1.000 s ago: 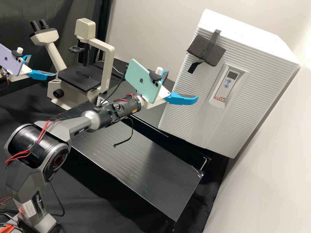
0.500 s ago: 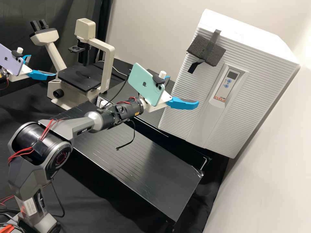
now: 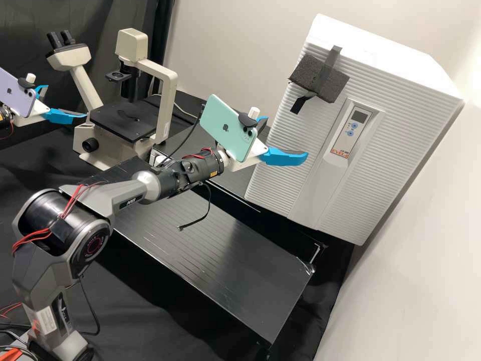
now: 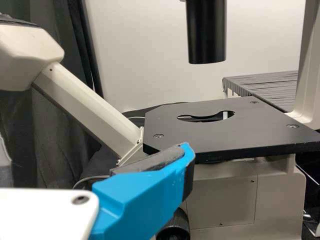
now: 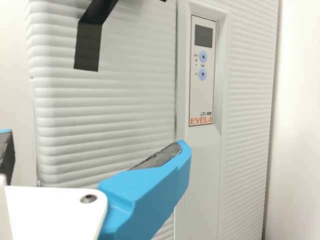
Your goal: Open the incubator door.
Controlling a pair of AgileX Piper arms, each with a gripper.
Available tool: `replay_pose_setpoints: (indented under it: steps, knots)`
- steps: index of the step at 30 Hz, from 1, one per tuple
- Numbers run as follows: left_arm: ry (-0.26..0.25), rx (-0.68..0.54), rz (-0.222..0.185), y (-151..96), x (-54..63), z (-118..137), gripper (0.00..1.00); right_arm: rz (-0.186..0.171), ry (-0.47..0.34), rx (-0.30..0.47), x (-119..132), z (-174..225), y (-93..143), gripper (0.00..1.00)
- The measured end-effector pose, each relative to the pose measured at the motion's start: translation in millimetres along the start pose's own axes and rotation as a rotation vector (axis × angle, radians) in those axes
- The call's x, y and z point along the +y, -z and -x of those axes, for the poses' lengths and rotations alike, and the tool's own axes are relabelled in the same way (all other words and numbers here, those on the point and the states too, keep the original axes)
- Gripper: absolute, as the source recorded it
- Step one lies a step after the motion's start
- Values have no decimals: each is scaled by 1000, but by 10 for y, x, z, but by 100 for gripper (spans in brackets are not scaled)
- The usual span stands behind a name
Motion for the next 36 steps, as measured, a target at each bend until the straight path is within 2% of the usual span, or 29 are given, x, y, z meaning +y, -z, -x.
replay_pose_setpoints:
  steps: [9, 36]
  knots:
    - [0, 0, 0, 0, 0, 0, 100, -16, 3, -22, -25, -14, -37, 0]
    - [0, 0, 0, 0, 0, 0, 100, -7, 43, -31, -55, -23, -55, 0]
